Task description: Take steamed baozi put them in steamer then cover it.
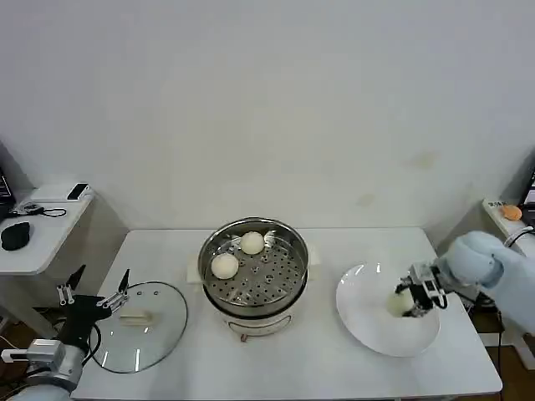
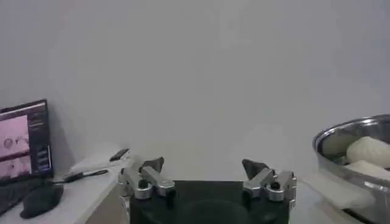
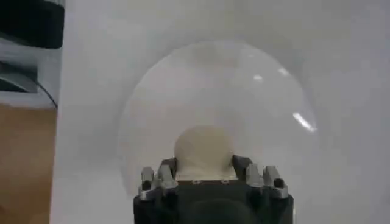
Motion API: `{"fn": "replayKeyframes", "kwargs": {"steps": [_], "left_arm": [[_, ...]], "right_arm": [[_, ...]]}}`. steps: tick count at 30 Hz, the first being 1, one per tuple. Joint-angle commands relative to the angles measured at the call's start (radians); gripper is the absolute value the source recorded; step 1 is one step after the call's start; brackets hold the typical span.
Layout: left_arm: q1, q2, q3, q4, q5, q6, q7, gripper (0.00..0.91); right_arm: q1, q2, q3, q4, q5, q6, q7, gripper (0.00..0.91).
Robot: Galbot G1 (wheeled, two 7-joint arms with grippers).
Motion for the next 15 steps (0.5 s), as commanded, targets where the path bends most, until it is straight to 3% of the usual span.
{"fn": "replayKeyframes", "kwargs": {"steps": [1, 8, 15], "left_arm": [[-0.001, 0.003, -0.002, -0.006, 0.002, 0.000, 0.001, 0.907], [-0.006, 0.002, -0.010, -0.012, 0.005, 0.003, 0.001, 0.907], [-0.001, 0.000, -0.022, -0.009, 0.008, 0.005, 0.002, 0.907]], "right_arm": [[0.468, 0.077, -0.316, -0.001, 0.144, -0.012, -0.007, 0.635], [0.654, 0.293, -0.467, -0.016, 0.224, -0.019, 0.007, 0.635], [0.678, 0.512, -0.448, -0.117, 0.256, -0.008, 0.012, 0.635]]}}
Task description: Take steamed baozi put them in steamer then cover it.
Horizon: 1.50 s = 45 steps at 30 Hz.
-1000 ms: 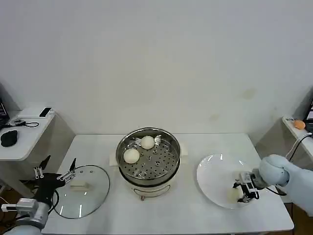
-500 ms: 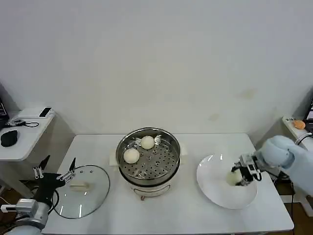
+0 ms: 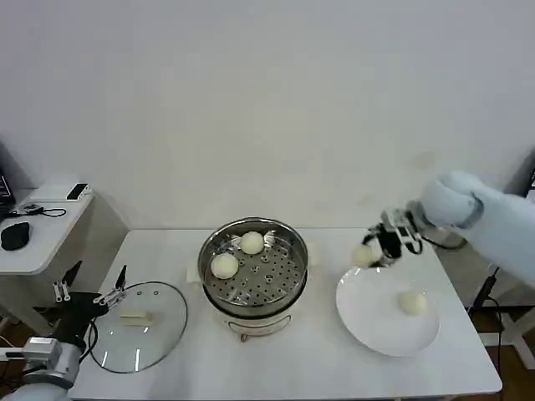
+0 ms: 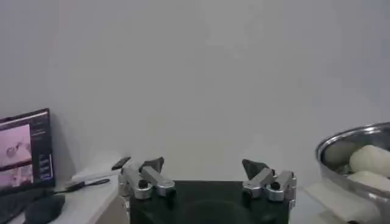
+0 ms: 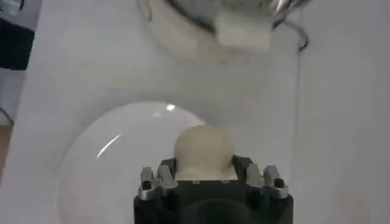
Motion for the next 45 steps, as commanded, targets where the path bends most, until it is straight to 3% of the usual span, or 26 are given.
{"fn": "replayKeyframes", "kwargs": {"steps": [1, 7, 11, 25, 45], "left_arm": [[0.001, -0.003, -0.005, 0.000, 0.004, 0.001, 0.001, 0.907], [0.014, -0.018, -0.021, -0.009, 0.008, 0.001, 0.003, 0.907], [0.022, -0.029, -0.036, -0.021, 0.014, 0.002, 0.003, 0.907], [0.043, -0.045, -0.071, -0.066, 0.021, 0.008, 0.006, 0.907], [0.040, -0.056, -0.074, -0.058, 0.017, 0.003, 0.007, 0.907]], "right_arm": [[0.200, 0.331, -0.111, -0.105, 0.088, 0.006, 0.003, 0.635], [0.139, 0.470, -0.104, -0.148, 0.071, 0.054, 0.007, 0.635], [0.082, 0.509, -0.121, -0.132, 0.053, 0.092, 0.010, 0.635], [0.017, 0.561, -0.200, -0.146, -0.058, 0.251, -0.016, 0.635], [0.017, 0.587, -0.226, -0.153, -0.086, 0.345, -0.019, 0.635]]}}
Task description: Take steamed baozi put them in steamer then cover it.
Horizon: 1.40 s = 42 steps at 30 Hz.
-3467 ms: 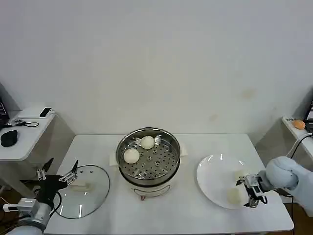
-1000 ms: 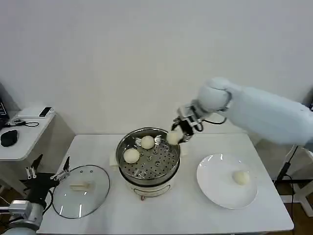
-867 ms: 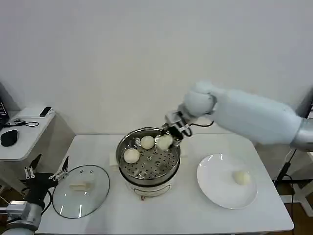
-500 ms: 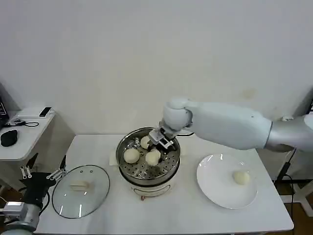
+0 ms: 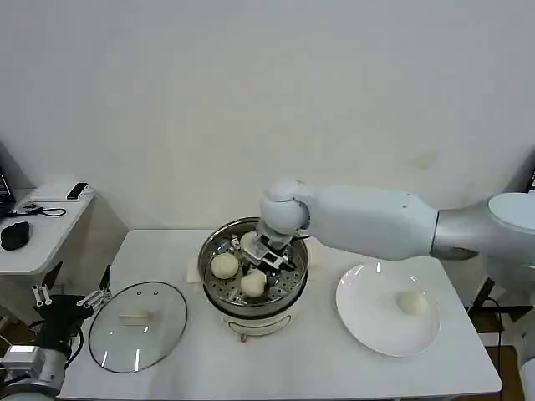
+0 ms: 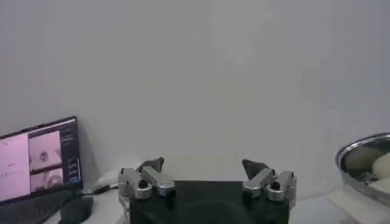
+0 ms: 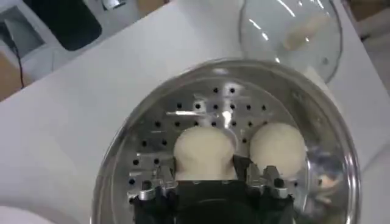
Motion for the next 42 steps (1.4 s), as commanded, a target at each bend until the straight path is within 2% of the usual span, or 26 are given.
{"fn": "replayKeyframes", "kwargs": {"steps": [1, 3, 4, 5, 13, 20, 23, 29, 33, 37, 40, 41, 42], "left_arm": [[-0.001, -0.001, -0.001, 0.001, -0.001, -0.001, 0.001, 0.907], [-0.002, -0.001, 0.001, 0.002, 0.000, -0.001, 0.000, 0.907], [-0.003, -0.001, 0.003, 0.003, 0.000, -0.001, 0.000, 0.907], [-0.004, -0.001, 0.003, 0.004, 0.000, -0.001, 0.000, 0.907], [-0.010, 0.006, 0.003, 0.010, -0.001, -0.001, 0.001, 0.907], [-0.017, 0.023, 0.004, 0.023, -0.007, -0.001, 0.001, 0.907], [-0.024, 0.032, 0.011, 0.031, -0.007, -0.001, 0.000, 0.907], [-0.040, 0.047, 0.035, 0.039, -0.009, -0.001, -0.001, 0.907], [-0.047, 0.058, 0.057, 0.042, -0.008, -0.003, -0.002, 0.907], [-0.063, 0.064, 0.078, 0.050, -0.007, -0.002, -0.003, 0.907], [-0.069, 0.075, 0.095, 0.054, -0.003, -0.002, -0.003, 0.907], [-0.069, 0.077, 0.097, 0.054, -0.003, -0.003, -0.002, 0.907], [-0.069, 0.079, 0.099, 0.054, -0.003, -0.003, -0.002, 0.907]], "right_arm": [[-0.007, 0.015, -0.013, -0.007, -0.021, 0.055, 0.001, 0.635], [-0.008, 0.015, -0.013, -0.010, -0.025, 0.058, 0.002, 0.655], [-0.008, 0.014, -0.013, -0.011, -0.026, 0.062, 0.004, 0.715], [-0.007, 0.013, -0.012, -0.012, -0.024, 0.067, 0.009, 0.897], [0.027, -0.029, 0.022, -0.012, -0.002, 0.069, 0.026, 0.907], [0.059, -0.136, 0.088, 0.005, 0.016, 0.030, 0.038, 0.907], [0.080, -0.222, 0.098, 0.008, -0.007, -0.006, 0.033, 0.907], [0.135, -0.403, 0.074, 0.065, 0.037, -0.113, 0.030, 0.907], [0.129, -0.589, 0.065, 0.145, -0.038, -0.141, 0.003, 0.907], [0.068, -0.753, 0.059, 0.216, -0.066, -0.149, 0.005, 0.907], [-0.084, -0.861, 0.157, 0.247, -0.121, -0.147, 0.010, 0.907], [-0.180, -0.901, 0.249, 0.254, -0.135, -0.148, 0.013, 0.907], [-0.232, -0.925, 0.299, 0.257, -0.143, -0.148, 0.016, 0.907]]}}
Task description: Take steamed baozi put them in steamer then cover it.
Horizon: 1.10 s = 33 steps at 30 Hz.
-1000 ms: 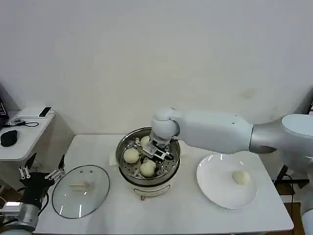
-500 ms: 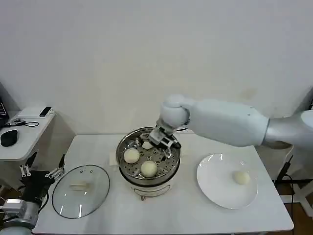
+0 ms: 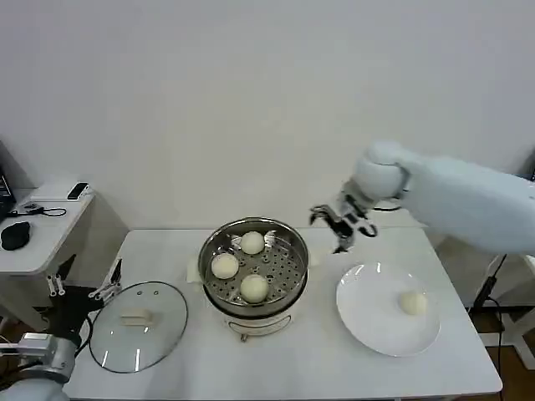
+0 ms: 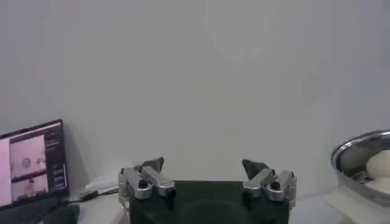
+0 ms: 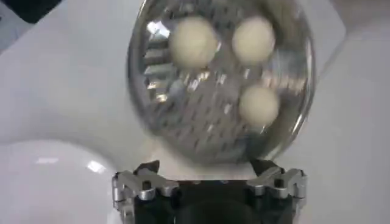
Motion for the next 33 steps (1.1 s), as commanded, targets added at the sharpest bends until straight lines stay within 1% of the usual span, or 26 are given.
{"fn": "replayKeyframes", "kwargs": {"steps": [1, 2, 3, 4, 5, 6, 8, 9, 10, 11, 12, 14, 15, 17, 23, 28, 33], "left_arm": [[-0.008, 0.013, 0.029, 0.001, 0.001, 0.000, 0.001, 0.907], [-0.008, 0.015, 0.029, 0.000, 0.000, 0.000, 0.001, 0.907], [-0.009, 0.017, 0.030, 0.000, 0.000, 0.000, 0.001, 0.907], [-0.009, 0.019, 0.031, 0.000, 0.000, -0.001, 0.002, 0.907], [-0.009, 0.020, 0.031, 0.000, 0.000, -0.001, 0.002, 0.907], [-0.009, 0.021, 0.032, 0.000, 0.000, -0.001, 0.002, 0.907], [-0.008, 0.025, 0.034, 0.003, -0.001, -0.001, 0.001, 0.907], [-0.008, 0.025, 0.034, 0.004, 0.000, 0.000, 0.001, 0.907], [-0.007, 0.025, 0.035, 0.005, 0.000, 0.000, 0.001, 0.907], [-0.007, 0.025, 0.035, 0.005, 0.001, 0.000, 0.001, 0.907], [-0.008, 0.025, 0.035, 0.006, 0.000, 0.000, 0.001, 0.907], [-0.009, 0.023, 0.033, 0.006, 0.001, 0.001, 0.001, 0.907], [-0.007, 0.024, 0.032, 0.005, 0.000, 0.001, 0.001, 0.907], [-0.005, 0.023, 0.031, 0.003, 0.001, 0.001, 0.001, 0.907], [0.003, 0.020, 0.027, 0.002, 0.003, 0.001, 0.001, 0.907], [0.007, 0.016, 0.023, -0.001, 0.005, 0.002, 0.001, 0.907], [0.006, 0.015, 0.019, 0.005, 0.006, 0.002, 0.001, 0.907]], "right_arm": [[-0.354, -0.420, 0.304, 0.118, -0.114, -0.046, 0.003, 0.907], [-0.551, -0.447, 0.409, 0.117, -0.137, -0.042, 0.006, 0.907], [-0.612, -0.459, 0.447, 0.116, -0.150, -0.039, 0.007, 0.907], [-0.717, -0.471, 0.611, 0.114, -0.160, -0.037, 0.007, 0.907], [-0.855, -0.479, 0.730, 0.106, -0.175, -0.034, 0.011, 0.907], [-0.939, -0.481, 0.781, 0.101, -0.186, -0.031, 0.013, 0.907], [-1.074, -0.476, 0.917, 0.076, -0.213, -0.015, 0.019, 0.907], [-1.099, -0.470, 0.964, 0.059, -0.223, -0.008, 0.019, 0.907], [-1.131, -0.464, 0.980, 0.045, -0.228, -0.001, 0.021, 0.907], [-1.154, -0.447, 1.026, 0.009, -0.248, 0.006, 0.022, 0.907], [-1.154, -0.447, 1.026, 0.009, -0.248, 0.006, 0.022, 0.907], [-1.153, -0.405, 1.029, -0.076, -0.275, 0.020, 0.028, 0.907], [-1.147, -0.398, 1.025, -0.093, -0.279, 0.022, 0.029, 0.907], [-1.108, -0.370, 0.986, -0.135, -0.289, 0.028, 0.028, 0.907], [-1.033, -0.304, 0.875, -0.174, -0.295, 0.015, 0.024, 0.907], [-0.990, -0.255, 0.818, -0.207, -0.299, 0.010, 0.024, 0.907], [-0.923, -0.191, 0.776, -0.281, -0.305, 0.012, 0.033, 0.907]]}}
